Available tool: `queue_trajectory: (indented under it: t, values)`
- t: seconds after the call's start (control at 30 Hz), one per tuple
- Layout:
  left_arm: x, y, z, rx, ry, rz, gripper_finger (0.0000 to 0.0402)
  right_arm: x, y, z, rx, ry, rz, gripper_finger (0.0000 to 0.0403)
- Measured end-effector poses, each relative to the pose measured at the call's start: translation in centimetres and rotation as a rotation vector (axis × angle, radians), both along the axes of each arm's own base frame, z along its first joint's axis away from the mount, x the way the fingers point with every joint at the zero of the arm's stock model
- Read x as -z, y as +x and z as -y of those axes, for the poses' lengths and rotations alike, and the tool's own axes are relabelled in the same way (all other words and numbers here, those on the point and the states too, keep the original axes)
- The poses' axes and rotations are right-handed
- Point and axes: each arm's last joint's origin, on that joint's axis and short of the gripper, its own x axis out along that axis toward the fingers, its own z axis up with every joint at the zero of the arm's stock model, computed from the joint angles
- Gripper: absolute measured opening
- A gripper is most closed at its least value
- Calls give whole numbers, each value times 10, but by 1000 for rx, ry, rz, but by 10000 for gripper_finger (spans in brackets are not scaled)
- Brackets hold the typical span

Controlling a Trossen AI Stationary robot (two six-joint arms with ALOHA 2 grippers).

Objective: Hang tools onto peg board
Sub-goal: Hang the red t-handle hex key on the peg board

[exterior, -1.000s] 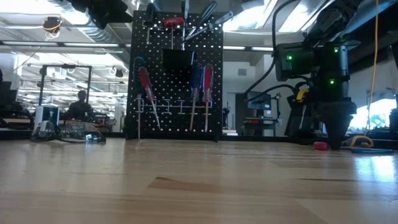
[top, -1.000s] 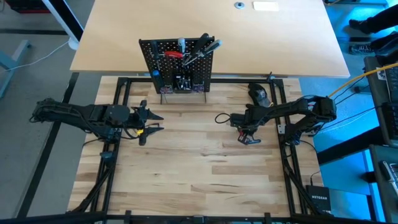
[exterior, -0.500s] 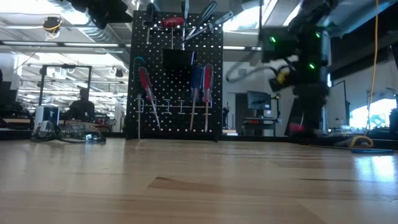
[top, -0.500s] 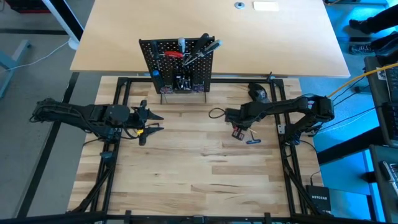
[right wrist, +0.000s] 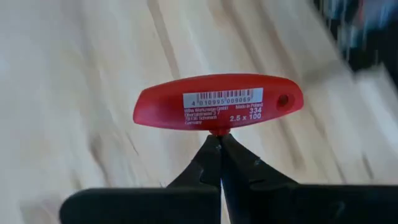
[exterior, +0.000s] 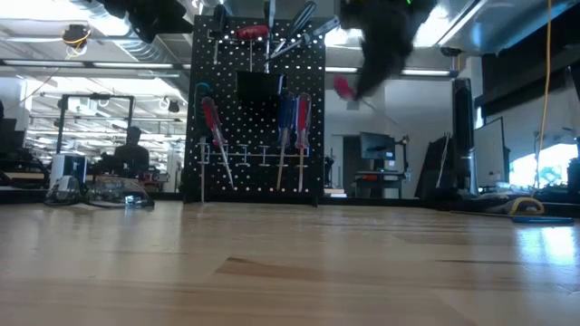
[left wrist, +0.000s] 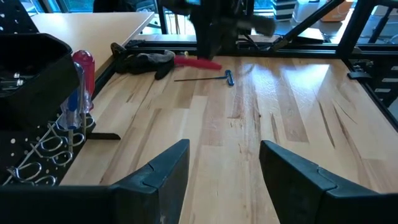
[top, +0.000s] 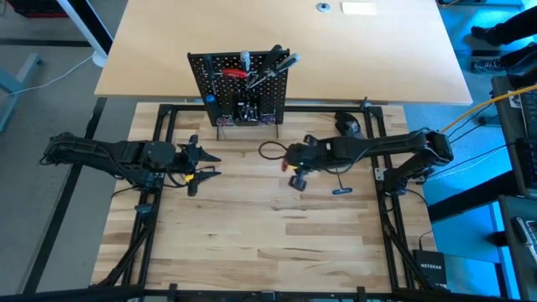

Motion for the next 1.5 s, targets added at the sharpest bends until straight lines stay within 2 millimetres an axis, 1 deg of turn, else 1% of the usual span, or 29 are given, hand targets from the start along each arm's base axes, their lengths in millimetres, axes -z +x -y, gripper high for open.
queue_trajectory:
  t: [0.13, 0.23, 0.47, 0.53, 0.63, 0.83, 0.97, 1.2, 1.3, 1.4, 1.5]
  values:
    - [0, 0, 0, 0, 0, 1, 184, -25, 15, -6, -61, -32, 187, 2]
    - [0, 0, 0, 1, 1, 1, 184, -40, 25, -7, -85, -55, 331, 2]
    - [0, 0, 0, 1, 3, 0, 184, -67, 43, -1, -121, -154, 639, 2]
    - [0, 0, 0, 1, 2, 2, 184, -70, 50, -1, -124, -192, 706, 3]
    - [-1, 0, 0, 1, 1, 7, 184, -72, 60, 3, -84, -263, 795, 3]
    - [-1, 0, 0, 0, -1, 10, 184, -73, 76, 19, 26, -389, 943, 3]
    - [-1, 0, 0, 0, -1, 11, 184, -77, 87, 34, 51, -404, 991, 3]
    - [-1, 0, 0, 0, -1, 11, 184, -80, 115, 59, 95, -430, 1001, 3]
    - [-1, 0, 0, 1, -1, 11, 184, -82, 126, 71, 146, -455, 1011, 3]
    - [-1, 1, 0, 0, -1, 12, 184, -82, 133, 83, 209, -483, 1004, 3]
    - [-1, 0, 0, 0, 0, 11, 184, -83, 137, 93, 237, -496, 1005, 3]
